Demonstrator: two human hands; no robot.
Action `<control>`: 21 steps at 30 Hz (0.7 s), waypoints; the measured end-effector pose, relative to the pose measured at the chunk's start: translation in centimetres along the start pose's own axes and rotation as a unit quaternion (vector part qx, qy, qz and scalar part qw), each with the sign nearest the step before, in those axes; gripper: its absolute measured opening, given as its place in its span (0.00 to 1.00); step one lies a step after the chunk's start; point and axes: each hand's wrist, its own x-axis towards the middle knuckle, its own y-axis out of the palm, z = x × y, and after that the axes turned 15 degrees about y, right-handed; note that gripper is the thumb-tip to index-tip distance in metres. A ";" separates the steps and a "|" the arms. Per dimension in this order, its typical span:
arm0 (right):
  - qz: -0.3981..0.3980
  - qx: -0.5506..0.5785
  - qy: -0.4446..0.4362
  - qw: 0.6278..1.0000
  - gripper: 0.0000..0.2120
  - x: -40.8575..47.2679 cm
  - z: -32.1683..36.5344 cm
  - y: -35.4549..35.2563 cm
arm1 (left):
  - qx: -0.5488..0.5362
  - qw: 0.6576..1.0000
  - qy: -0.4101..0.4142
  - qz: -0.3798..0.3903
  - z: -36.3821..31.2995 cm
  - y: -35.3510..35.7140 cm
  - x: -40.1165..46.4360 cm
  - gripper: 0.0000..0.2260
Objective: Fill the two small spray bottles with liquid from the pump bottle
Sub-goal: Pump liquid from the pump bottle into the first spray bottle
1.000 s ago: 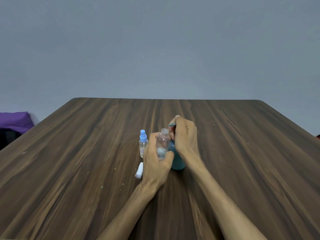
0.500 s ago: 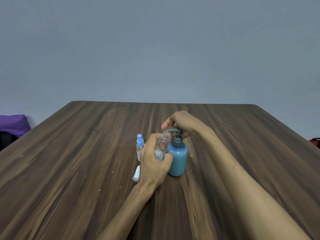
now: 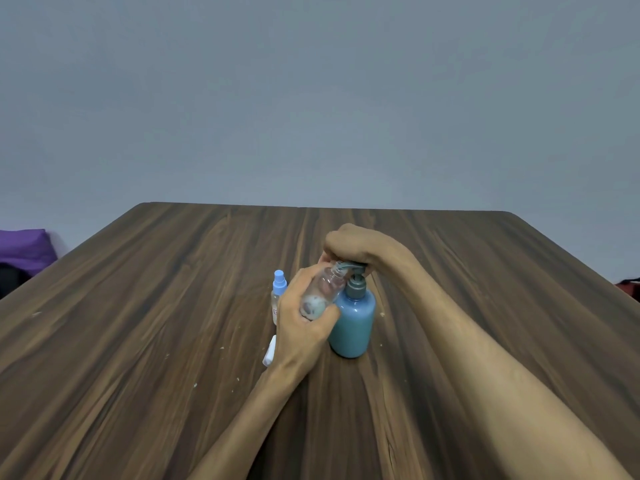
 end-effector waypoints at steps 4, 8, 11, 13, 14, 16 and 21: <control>-0.049 0.031 -0.006 0.998 0.17 1.5 -1.0 1.8 | -0.015 1.000 -0.027 -0.003 0.5 0.0 -0.1 0.22; -0.090 0.062 -0.025 0.994 0.19 1.4 -1.7 2.2 | -0.006 1.000 -0.019 0.003 0.6 -0.1 -0.3 0.22; -0.092 0.063 -0.037 0.993 0.21 0.7 -1.4 1.9 | -0.011 1.000 -0.003 0.015 0.4 -0.2 -0.3 0.21; -0.085 0.046 -0.038 0.995 0.21 0.3 -1.1 1.6 | -0.016 1.000 0.013 0.018 0.2 -0.2 -0.5 0.20; -0.089 0.035 -0.035 0.995 0.22 0.3 -1.0 1.5 | -0.024 0.999 0.015 0.018 0.2 -0.2 -0.5 0.19; -0.090 0.019 -0.024 0.995 0.22 0.2 -1.1 1.9 | -0.035 0.999 0.005 0.017 0.2 0.0 -0.4 0.19; -0.071 -0.006 -0.022 0.997 0.23 -0.4 -0.6 1.8 | -0.054 0.998 -0.009 0.004 -0.2 -0.1 -0.2 0.18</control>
